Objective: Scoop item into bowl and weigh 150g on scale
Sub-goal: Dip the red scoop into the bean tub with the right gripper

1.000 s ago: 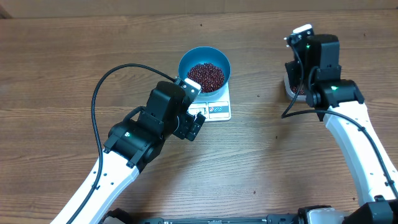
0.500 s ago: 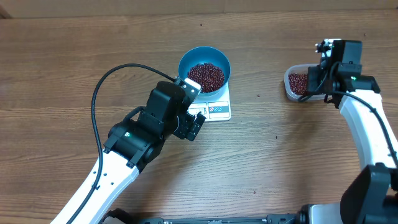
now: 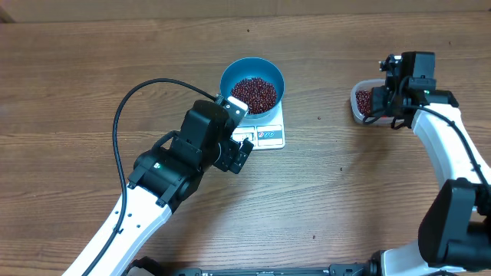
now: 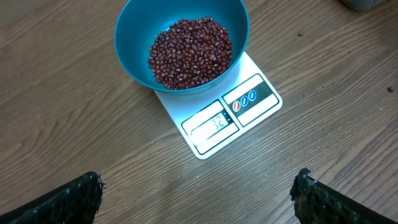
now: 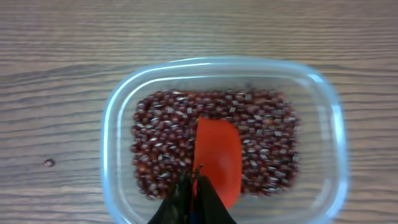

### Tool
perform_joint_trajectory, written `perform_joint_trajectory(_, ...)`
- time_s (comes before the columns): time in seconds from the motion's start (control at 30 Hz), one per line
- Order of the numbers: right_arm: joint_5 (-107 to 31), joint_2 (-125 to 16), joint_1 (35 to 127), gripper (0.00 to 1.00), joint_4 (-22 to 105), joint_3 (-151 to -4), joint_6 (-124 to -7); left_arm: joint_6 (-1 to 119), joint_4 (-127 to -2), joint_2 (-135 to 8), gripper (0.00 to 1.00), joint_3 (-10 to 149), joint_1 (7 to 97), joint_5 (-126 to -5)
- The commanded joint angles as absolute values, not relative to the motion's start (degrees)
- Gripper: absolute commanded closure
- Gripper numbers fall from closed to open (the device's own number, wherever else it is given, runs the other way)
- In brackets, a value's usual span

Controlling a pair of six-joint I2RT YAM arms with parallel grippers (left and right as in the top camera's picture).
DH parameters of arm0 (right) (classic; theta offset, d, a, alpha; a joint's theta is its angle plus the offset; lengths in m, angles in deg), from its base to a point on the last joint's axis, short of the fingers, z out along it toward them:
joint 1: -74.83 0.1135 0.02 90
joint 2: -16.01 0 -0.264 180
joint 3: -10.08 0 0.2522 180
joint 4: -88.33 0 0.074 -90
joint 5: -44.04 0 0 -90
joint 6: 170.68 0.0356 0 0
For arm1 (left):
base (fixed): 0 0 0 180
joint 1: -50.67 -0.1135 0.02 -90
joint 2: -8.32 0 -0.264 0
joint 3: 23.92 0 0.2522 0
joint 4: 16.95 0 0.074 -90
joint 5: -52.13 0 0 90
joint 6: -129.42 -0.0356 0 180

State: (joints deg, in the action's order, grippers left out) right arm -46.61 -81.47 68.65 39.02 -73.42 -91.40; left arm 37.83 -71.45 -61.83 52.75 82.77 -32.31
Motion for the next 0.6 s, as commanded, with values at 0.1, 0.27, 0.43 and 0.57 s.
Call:
perform_joint_trajectory(0.1, -35.6, -82.4, 68.6, 0.96, 39.7, -72.6, -90.9, 38.6, -71.2, -61.3, 0.01, 52.6, 82.5, -33.0)
perform_joint_trajectory(0.27, -35.1, -82.4, 68.2, 0.96, 39.8, -72.6, -90.9, 38.6, -71.2, -61.3, 0.00, 52.6, 82.5, -33.0)
perform_joint_trajectory(0.43, -27.7, -82.4, 63.5, 0.96, 40.9, -72.6, -87.7, 38.6, -71.2, -61.3, 0.00, 52.6, 82.5, -33.0)
perform_joint_trajectory(0.57, -19.0, -82.4, 58.5, 0.96, 41.1, -72.6, -87.7, 38.6, -71.2, -61.3, 0.00, 52.6, 82.5, -33.0)
